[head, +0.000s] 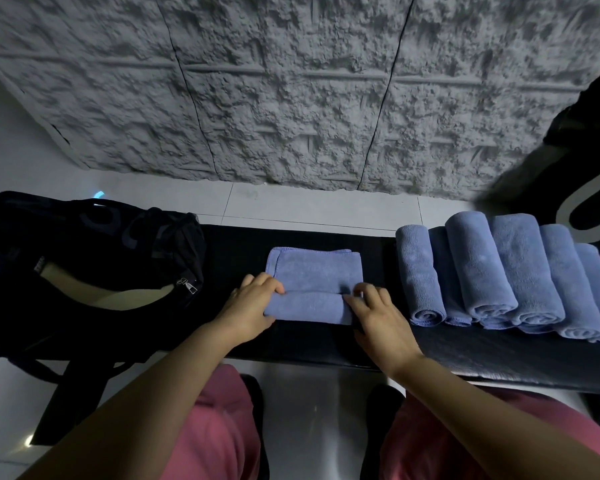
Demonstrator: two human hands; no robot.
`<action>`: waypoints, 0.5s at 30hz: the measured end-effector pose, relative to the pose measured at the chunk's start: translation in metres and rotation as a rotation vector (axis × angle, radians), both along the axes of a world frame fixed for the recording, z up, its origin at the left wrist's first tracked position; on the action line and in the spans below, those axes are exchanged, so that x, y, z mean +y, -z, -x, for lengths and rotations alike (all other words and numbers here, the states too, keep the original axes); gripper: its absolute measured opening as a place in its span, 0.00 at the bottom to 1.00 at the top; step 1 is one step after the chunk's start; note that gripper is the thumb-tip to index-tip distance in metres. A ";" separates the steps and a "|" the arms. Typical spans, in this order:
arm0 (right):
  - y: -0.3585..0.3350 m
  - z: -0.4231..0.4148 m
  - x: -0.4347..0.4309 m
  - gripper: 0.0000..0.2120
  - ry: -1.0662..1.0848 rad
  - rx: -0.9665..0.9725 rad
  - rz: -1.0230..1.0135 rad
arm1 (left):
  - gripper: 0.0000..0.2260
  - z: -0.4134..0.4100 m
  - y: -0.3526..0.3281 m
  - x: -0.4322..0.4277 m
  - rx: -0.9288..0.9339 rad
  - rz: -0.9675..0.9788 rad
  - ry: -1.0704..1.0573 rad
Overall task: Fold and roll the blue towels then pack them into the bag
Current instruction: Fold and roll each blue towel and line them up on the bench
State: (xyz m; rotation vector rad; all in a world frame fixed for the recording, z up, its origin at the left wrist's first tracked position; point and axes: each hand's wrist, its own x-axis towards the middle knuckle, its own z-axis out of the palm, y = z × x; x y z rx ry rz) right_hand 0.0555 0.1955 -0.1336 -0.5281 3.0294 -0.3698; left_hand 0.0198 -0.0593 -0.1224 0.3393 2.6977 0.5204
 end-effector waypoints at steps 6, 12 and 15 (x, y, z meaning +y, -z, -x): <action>-0.005 0.010 0.000 0.26 0.340 -0.252 0.408 | 0.19 0.008 -0.001 -0.003 -0.188 -0.384 -0.372; -0.008 0.011 -0.003 0.12 0.442 -0.452 0.607 | 0.14 0.005 -0.010 0.003 -0.296 -0.284 -0.436; -0.007 0.013 -0.005 0.10 0.520 -0.574 0.655 | 0.20 0.006 -0.010 0.003 -0.253 -0.230 -0.519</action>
